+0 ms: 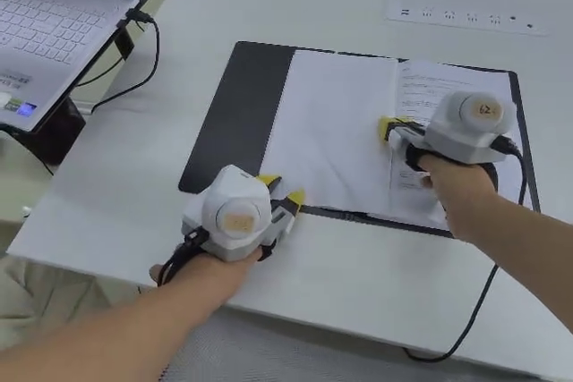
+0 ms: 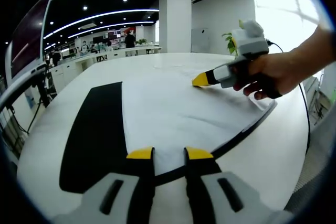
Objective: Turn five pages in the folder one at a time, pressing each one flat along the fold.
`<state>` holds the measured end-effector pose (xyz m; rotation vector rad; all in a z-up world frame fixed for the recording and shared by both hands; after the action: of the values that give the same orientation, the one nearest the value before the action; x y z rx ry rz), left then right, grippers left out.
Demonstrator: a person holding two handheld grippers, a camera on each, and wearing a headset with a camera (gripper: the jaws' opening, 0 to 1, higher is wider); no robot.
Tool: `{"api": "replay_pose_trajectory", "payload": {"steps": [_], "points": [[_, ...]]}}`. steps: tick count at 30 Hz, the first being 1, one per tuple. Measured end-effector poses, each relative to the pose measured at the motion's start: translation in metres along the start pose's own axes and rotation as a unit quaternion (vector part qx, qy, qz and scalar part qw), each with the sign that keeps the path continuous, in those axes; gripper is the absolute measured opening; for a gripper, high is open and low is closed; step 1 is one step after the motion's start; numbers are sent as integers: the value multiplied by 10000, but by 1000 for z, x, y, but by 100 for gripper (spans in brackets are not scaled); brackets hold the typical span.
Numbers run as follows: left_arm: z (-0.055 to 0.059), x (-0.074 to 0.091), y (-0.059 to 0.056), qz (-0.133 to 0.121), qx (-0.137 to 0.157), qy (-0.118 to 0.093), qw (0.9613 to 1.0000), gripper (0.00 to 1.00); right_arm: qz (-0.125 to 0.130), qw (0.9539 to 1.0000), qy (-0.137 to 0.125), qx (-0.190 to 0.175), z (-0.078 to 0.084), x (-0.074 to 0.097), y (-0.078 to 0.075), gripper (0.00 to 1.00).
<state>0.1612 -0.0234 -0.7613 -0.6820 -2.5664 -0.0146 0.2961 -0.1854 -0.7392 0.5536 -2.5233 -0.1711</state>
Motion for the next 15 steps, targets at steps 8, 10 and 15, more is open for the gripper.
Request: {"api": "replay_pose_trajectory", "payload": {"steps": [8, 10, 15], "points": [[1, 0, 0, -7, 35, -31, 10000, 21, 80, 9999, -97, 118, -10, -15, -4, 0], [1, 0, 0, -6, 37, -42, 10000, 21, 104, 9998, -117, 149, -14, -19, -6, 0], [1, 1, 0, -1, 33, -46, 10000, 21, 197, 9995, -173, 156, -23, -34, -15, 0]]}}
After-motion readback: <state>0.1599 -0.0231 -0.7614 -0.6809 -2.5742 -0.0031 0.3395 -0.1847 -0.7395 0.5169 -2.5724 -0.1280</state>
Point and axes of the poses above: the centre of the closed fingertips' face, and the gripper's own axes: x roughly backward along the fingers, y roughly to its left, z roughly out of its underside, the point moved 6 cm from there along x, roughly backward along the fingers, and after that the axes turned 9 degrees about z, right-handed, at the moved point
